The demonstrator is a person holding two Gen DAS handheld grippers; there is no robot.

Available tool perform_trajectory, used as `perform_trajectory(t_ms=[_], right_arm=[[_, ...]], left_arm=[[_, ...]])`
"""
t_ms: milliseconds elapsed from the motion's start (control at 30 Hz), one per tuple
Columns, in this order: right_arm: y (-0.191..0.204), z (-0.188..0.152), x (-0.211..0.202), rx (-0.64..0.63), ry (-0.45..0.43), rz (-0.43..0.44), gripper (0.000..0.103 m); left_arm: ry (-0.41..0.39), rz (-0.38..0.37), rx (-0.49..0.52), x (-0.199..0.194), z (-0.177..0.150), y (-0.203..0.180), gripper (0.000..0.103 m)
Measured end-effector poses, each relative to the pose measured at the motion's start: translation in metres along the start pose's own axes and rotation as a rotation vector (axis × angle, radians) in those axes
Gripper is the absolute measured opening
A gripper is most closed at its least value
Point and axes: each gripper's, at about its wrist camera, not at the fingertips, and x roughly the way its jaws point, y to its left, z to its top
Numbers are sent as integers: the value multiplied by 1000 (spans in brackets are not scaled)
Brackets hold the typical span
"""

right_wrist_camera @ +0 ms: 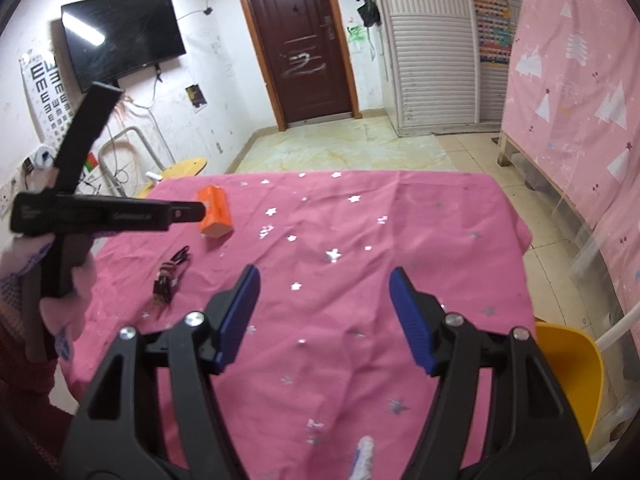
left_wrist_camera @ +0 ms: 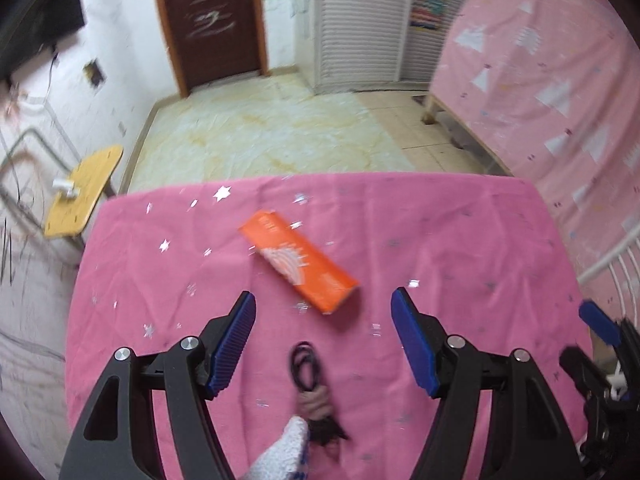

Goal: Collect trash
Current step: 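Grasp the orange rectangular box with the left gripper while the right gripper grasps the black cable bundle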

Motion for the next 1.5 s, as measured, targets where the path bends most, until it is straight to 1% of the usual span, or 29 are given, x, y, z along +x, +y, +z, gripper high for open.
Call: perform_trajectory(t_ms=[133, 267, 367, 433, 533, 700, 800, 867, 967, 1000, 1167, 1400, 1467, 1500], right_arm=[[10, 1, 7, -21, 14, 15, 65], [15, 2, 12, -32, 24, 24, 65], [18, 1, 15, -36, 29, 31, 69], [20, 1, 16, -39, 34, 33, 70], [19, 1, 18, -42, 39, 36, 70], [20, 0, 20, -41, 43, 40, 70], [21, 0, 22, -42, 48, 44, 70], [23, 0, 24, -45, 52, 48, 70], [25, 0, 25, -49, 56, 52, 70], [27, -1, 25, -51, 57, 53, 70], [36, -2, 25, -65, 62, 61, 70], [56, 0, 29, -107, 78, 96, 71], [67, 0, 33, -120, 86, 116, 73], [72, 0, 34, -126, 89, 121, 76]], left_arm=[[31, -4, -57, 13, 4, 18, 62], [61, -27, -95, 27, 9, 28, 62], [81, -57, -118, 38, 13, 30, 62], [88, -66, -129, 45, 16, 30, 62], [94, -70, -134, 53, 22, 29, 62], [100, -70, -103, 62, 27, 19, 61], [116, -81, -98, 66, 26, 15, 54], [117, -73, -96, 66, 26, 15, 48], [121, -70, -88, 66, 28, 13, 27], [123, -72, -84, 66, 29, 13, 23], [99, -75, -83, 62, 27, 16, 15], [22, -80, -79, 30, 24, 34, 15], [5, -80, -81, 22, 22, 41, 15], [-7, -81, -84, 17, 21, 46, 15]])
